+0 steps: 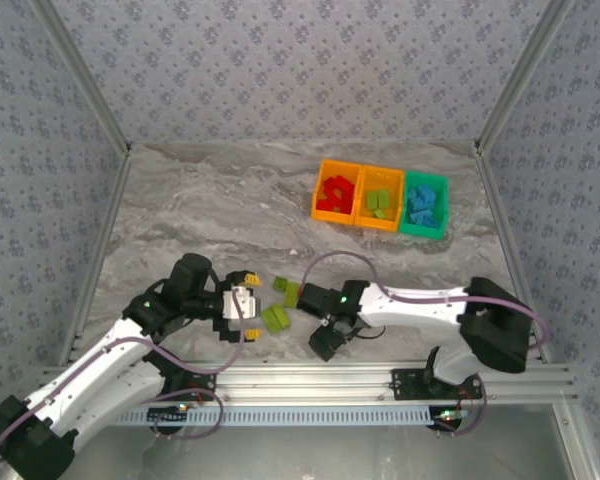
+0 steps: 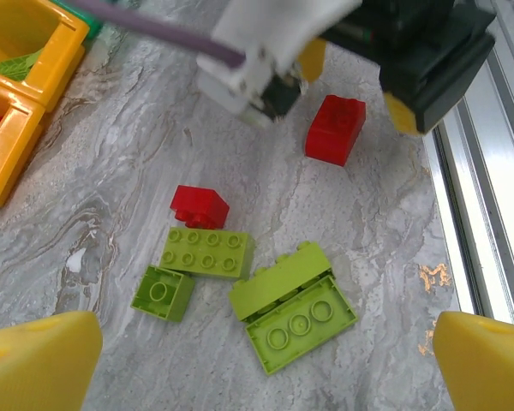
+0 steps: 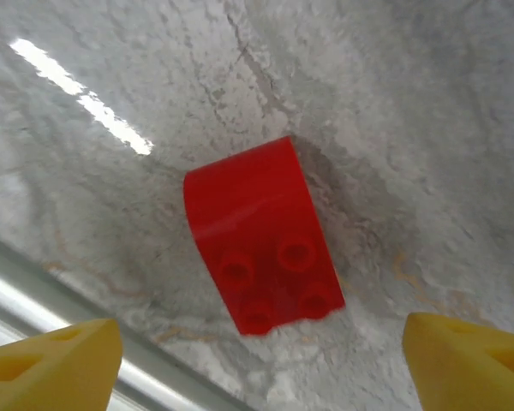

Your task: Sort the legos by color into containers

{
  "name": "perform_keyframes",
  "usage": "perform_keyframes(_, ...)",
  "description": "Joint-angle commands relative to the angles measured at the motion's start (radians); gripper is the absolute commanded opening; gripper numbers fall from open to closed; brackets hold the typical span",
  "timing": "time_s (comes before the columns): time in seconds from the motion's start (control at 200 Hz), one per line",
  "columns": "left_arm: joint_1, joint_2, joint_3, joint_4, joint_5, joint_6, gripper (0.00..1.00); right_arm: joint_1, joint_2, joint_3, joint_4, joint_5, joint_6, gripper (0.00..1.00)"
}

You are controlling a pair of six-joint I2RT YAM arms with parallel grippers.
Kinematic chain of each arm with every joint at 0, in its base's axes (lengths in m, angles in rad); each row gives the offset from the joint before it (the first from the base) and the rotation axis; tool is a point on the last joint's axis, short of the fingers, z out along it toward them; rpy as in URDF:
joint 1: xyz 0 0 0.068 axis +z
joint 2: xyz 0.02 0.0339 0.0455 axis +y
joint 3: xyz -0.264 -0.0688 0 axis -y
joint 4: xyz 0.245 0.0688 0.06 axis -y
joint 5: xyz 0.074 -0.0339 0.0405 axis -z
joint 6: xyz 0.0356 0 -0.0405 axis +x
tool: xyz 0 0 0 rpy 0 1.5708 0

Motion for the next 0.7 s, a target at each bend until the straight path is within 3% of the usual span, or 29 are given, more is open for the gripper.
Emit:
perform_keyframes(0.0, -0.015, -0.010, -0.005, -0.007, 0.027, 0.025, 0.99, 0.007, 0.052, 0.033, 0.024, 0.034, -0.033, 0.80)
perform_keyframes(0.28, -0.026, -0.012, -0.011, -0.005, 0.022, 0.035, 0.99, 0.014, 0.091, 0.016, 0.048, 0.020, -0.022, 0.47)
perform_keyframes(0.49, -0.027, -0.049, -0.050, 0.106, -0.028, -0.040, 0.99, -0.008, -0.004, 0.011, 0.036, 0.070, -0.008, 0.36)
perform_keyframes(0.695, -0.027, -0.074, -0.084, 0.270, -0.040, -0.163, 0.99, -0.175, -0.175, 0.000, 0.115, 0.079, -0.016, 0.32)
